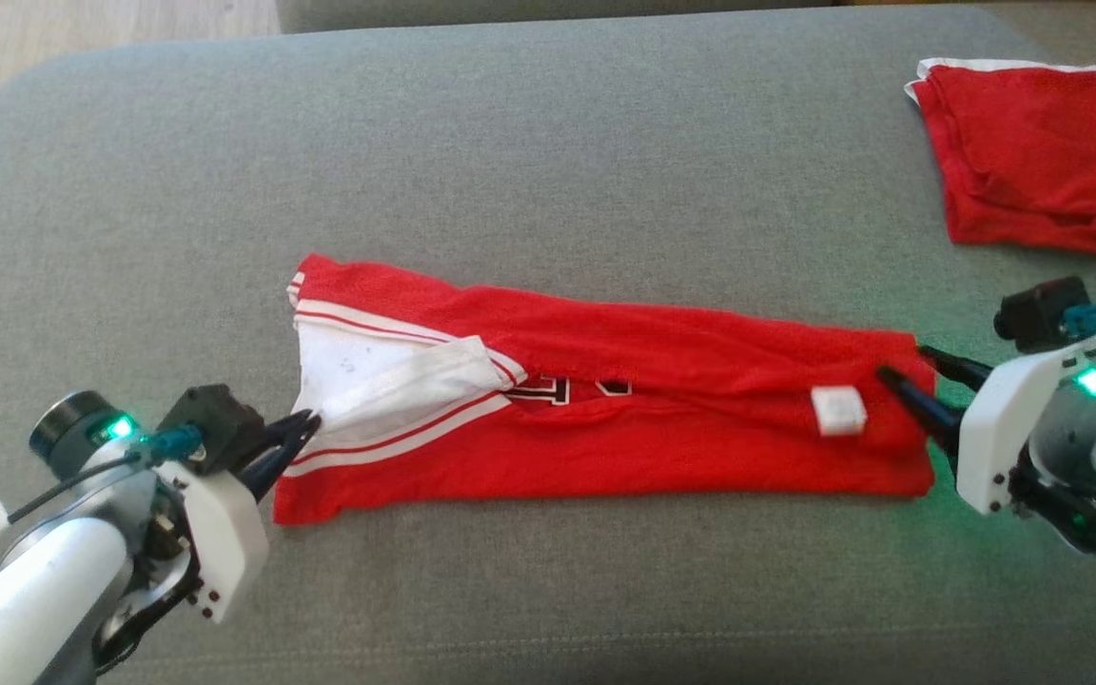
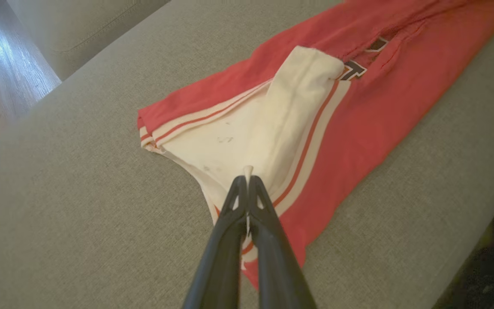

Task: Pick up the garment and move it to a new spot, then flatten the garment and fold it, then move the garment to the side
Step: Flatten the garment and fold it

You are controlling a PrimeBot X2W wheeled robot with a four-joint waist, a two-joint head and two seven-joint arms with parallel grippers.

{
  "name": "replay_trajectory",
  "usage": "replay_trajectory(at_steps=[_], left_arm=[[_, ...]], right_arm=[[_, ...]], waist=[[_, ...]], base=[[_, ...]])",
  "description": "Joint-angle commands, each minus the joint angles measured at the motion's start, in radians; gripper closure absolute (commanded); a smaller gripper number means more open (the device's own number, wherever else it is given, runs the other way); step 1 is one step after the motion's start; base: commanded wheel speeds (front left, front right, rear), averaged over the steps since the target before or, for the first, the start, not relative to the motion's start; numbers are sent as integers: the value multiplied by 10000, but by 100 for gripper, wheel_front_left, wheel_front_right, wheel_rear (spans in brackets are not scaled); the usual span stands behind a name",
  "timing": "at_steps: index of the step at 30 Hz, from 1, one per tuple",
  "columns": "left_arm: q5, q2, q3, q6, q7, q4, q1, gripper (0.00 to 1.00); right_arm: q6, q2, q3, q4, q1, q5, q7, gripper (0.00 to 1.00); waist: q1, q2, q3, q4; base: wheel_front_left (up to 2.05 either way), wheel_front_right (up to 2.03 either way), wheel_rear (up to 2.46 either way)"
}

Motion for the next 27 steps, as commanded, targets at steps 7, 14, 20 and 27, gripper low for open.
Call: replay_trajectory(at_steps=[7,14,20,27], left_arm=[[-222,619,251,-19,127,-564,-240,78],[-329,576,177,14,27,-551,-186,0],[-492,179,604,676,-724,-438,-158,0],[-1126,-912,1747,2093,-2454,-295,92,0]], right_arm=[[65,-543,-539,5,131,-134,318,0],[65,-244,-1614,487,235,-706,-243,0],[65,616,-3432,892,632,-1378,-1769,0],[65,1459,-4919,668,1467,-2197,-3130,0]], waist=[[0,-1,-151,51],[0,-1,-231,80],[0,-1,-511,153],[0,-1,-693,220]], base=[[0,0,0],[0,0,0],[0,0,0],[0,0,0]])
